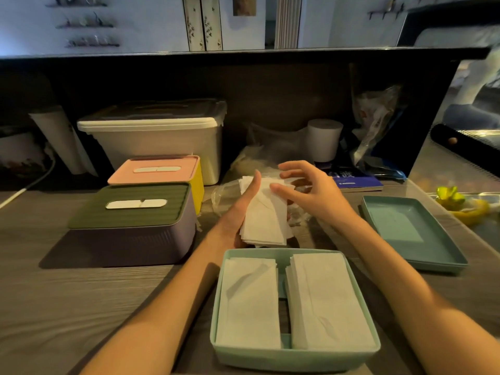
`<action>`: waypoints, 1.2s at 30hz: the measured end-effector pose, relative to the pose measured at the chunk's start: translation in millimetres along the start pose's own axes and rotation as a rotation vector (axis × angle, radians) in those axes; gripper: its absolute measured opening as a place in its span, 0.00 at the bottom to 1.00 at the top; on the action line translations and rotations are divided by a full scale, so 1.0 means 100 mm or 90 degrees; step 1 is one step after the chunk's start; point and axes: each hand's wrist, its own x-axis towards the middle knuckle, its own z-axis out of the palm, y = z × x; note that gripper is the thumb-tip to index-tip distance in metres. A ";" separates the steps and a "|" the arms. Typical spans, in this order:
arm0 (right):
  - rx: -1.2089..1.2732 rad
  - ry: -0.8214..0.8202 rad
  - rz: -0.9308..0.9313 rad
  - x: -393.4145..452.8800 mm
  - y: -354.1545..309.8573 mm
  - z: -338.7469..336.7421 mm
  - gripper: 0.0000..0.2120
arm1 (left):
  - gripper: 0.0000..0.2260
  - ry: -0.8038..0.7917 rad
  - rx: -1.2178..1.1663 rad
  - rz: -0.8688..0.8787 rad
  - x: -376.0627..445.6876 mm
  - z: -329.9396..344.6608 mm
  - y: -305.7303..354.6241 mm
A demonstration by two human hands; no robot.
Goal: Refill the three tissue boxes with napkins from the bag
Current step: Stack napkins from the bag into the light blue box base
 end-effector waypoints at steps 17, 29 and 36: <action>-0.019 0.258 -0.068 0.04 0.08 -0.17 0.07 | 0.19 -0.059 0.003 0.039 -0.11 0.06 0.02; 0.347 0.226 0.010 0.01 -0.13 -0.24 0.09 | 0.16 0.039 -0.042 0.037 -0.02 0.07 -0.01; 0.115 -0.033 0.009 -0.04 -0.11 0.02 0.08 | 0.33 0.024 -0.064 0.044 -0.01 0.10 0.07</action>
